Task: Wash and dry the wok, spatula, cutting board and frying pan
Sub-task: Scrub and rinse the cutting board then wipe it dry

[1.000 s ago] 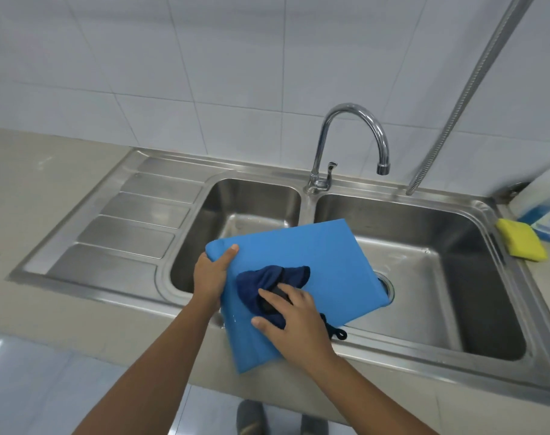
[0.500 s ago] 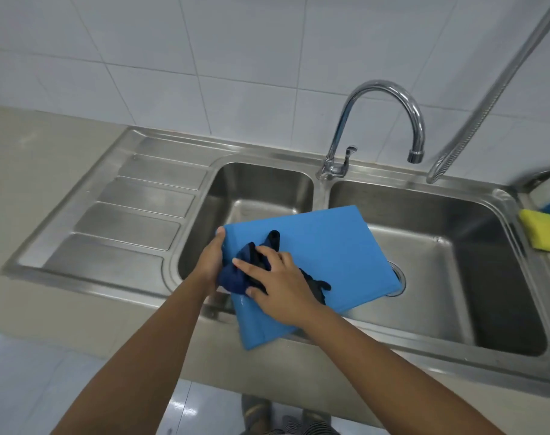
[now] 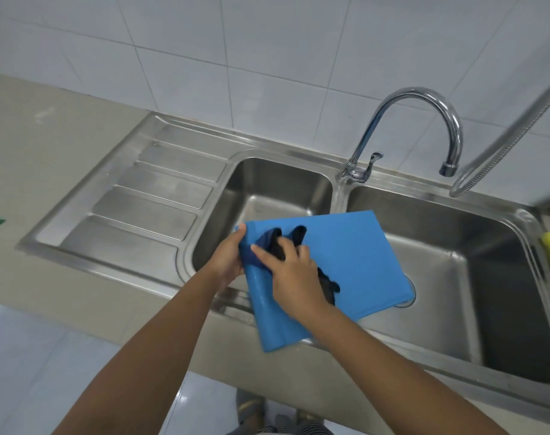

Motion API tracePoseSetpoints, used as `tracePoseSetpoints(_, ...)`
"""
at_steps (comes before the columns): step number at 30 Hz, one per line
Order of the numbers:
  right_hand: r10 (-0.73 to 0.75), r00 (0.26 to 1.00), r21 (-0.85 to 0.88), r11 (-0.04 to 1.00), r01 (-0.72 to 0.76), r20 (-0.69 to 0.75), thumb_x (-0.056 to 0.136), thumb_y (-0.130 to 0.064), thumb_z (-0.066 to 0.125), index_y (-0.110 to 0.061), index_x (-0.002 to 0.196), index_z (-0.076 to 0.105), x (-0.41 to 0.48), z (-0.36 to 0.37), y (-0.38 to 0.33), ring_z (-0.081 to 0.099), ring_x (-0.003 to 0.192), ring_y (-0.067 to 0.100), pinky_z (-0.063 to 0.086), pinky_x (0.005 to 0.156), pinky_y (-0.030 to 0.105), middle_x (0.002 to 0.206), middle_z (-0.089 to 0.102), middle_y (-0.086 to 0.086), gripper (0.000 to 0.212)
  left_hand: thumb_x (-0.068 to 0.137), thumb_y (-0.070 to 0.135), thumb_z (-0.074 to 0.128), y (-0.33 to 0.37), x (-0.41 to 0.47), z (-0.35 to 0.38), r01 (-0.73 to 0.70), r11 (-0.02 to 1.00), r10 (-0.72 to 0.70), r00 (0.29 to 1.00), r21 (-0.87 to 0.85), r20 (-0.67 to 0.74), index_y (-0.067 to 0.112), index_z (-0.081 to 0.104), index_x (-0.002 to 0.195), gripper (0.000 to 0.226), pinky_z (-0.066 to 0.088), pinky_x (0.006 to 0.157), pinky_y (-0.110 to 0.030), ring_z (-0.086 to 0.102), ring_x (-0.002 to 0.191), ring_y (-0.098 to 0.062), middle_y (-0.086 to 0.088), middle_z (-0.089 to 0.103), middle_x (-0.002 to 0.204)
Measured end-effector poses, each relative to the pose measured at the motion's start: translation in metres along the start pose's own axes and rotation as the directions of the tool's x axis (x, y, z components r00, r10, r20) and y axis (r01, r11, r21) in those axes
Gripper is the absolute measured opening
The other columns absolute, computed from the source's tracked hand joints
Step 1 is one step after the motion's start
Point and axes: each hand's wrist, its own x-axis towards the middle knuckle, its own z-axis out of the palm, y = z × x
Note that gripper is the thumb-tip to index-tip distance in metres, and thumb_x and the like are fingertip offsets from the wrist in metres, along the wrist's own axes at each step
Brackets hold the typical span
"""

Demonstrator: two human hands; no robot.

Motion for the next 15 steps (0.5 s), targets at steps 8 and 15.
tracePoseSetpoints(8, -0.276, 0.947, -0.105, 0.950, 0.295, 0.163, 0.061, -0.011, 0.075, -0.044, 0.109, 0.067, -0.069, -0.003, 0.004, 0.049, 0.097, 0.032, 0.048, 0.071, 0.043, 0.136, 0.043, 0.006, 0.058, 0.102, 0.053, 0.033, -0.009, 0.003, 0.012, -0.007, 0.999, 0.009, 0.998, 0.041, -0.065, 0.014, 0.061, 0.124, 0.053, 0.056, 0.078, -0.040, 0.068, 0.104, -0.026, -0.010, 0.072, 0.113)
tracePoseSetpoints(15, -0.406, 0.870, 0.097, 0.913, 0.396, 0.279, 0.088, -0.020, 0.057, -0.043, 0.102, 0.068, -0.096, -0.017, 0.065, 0.040, 0.101, 0.020, 0.039, 0.081, 0.034, 0.136, 0.046, -0.010, 0.029, 0.101, 0.052, 0.036, -0.010, 0.007, 0.014, -0.009, 0.999, 0.012, 0.997, 0.037, -0.081, 0.017, 0.063, 0.121, 0.049, 0.055, 0.078, -0.038, 0.068, 0.104, -0.021, -0.005, 0.072, 0.113)
